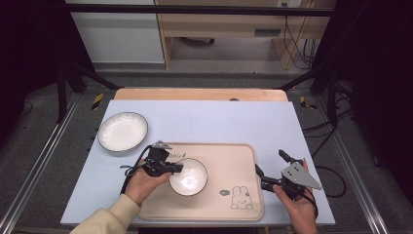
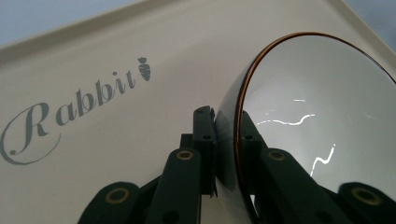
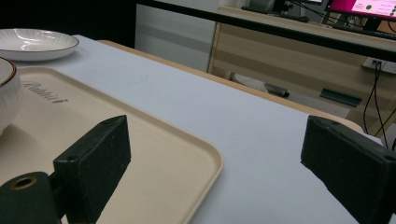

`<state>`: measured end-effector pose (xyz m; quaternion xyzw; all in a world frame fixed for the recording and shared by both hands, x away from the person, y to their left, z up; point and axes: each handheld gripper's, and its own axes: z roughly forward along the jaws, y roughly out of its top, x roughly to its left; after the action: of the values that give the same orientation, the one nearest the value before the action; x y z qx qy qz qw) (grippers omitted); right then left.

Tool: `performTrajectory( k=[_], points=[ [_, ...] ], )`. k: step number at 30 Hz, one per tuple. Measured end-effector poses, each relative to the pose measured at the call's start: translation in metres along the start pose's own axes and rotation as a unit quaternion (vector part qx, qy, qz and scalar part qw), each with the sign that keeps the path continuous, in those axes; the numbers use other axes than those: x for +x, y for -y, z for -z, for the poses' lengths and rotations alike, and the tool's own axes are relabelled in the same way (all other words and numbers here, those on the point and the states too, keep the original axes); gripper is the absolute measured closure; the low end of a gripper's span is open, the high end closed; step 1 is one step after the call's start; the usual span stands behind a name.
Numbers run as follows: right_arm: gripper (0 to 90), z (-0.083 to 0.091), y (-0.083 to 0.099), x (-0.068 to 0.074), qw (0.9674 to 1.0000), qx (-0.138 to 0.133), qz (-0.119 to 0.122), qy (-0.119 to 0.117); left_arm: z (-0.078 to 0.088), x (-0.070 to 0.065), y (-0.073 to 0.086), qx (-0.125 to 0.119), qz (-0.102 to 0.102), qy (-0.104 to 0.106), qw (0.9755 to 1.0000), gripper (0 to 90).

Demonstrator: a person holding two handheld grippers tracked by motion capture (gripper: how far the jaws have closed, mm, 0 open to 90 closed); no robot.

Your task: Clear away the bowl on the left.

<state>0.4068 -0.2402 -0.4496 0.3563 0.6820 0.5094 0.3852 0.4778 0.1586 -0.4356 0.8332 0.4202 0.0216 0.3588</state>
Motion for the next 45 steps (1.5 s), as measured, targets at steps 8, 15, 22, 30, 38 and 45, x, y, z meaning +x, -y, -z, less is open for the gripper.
performTrajectory(
  k=[8,15,22,30,38,45],
  points=[
    [8.6,0.000,0.000,0.000,1.0000,-0.001,0.000,0.000,-0.003,0.000,0.000,0.002,0.005,0.001,1.0000,82.4],
    [8.6,0.000,0.000,0.000,1.0000,-0.001,0.000,0.001,-0.004,0.000,0.001,0.005,0.004,0.002,1.0000,82.4],
    [8.6,0.000,0.000,0.000,1.0000,-0.001,0.000,0.000,-0.008,0.001,0.001,0.009,0.008,0.004,0.9999,82.4],
    [8.6,0.000,0.000,0.001,1.0000,0.000,0.000,-0.003,-0.010,0.002,0.003,0.003,0.021,0.010,0.9997,82.4],
    [8.6,0.000,0.000,0.002,1.0000,0.000,0.001,-0.005,-0.012,0.002,0.002,0.006,0.025,0.013,0.9996,82.4],
    [8.6,0.000,0.000,0.002,1.0000,0.000,0.002,-0.006,-0.014,0.002,0.001,0.009,0.029,0.015,0.9994,82.2]
  ],
)
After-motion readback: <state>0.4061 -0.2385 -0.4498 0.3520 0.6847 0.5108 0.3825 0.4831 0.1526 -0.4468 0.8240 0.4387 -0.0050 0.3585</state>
